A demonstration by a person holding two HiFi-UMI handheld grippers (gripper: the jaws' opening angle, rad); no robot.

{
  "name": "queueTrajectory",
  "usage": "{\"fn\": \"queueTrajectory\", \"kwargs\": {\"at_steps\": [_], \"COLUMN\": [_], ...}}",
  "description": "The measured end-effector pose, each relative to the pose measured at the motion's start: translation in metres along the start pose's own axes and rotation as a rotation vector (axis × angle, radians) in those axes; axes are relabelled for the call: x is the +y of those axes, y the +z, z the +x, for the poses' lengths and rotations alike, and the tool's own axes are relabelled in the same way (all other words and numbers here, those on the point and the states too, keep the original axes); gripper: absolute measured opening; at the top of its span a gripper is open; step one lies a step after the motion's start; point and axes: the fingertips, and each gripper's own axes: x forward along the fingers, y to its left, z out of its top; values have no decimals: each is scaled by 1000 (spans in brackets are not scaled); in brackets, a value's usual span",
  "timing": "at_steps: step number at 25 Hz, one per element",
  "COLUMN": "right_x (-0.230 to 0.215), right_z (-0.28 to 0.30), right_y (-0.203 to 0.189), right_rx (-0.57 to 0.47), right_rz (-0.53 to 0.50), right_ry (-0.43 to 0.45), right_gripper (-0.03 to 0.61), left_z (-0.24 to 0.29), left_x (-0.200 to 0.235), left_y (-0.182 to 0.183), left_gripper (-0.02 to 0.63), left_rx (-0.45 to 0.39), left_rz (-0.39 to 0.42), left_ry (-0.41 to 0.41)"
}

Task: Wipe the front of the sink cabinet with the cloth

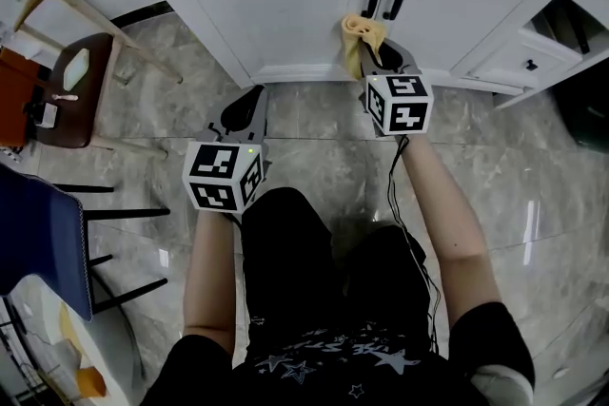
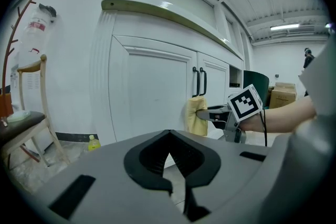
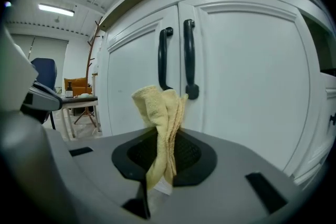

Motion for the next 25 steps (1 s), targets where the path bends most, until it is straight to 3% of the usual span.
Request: {"fn": "queueTrajectory", "kwargs": {"at_steps": [12, 25], "right_x": [-13, 103], "right_z": [-3, 25], "right_y": [-9, -33], "right_rx": [12, 44], "right_rz": [22, 10], "right_ry": [-33, 159], "right_gripper": [64, 64], "left_z": [5, -39], "left_x": [1, 80], "left_y": [-4, -55], "left_gripper": [15, 15], "left_rx": [7, 45], "left_rz": [-12, -78], "left_ry": [-2, 135]}}
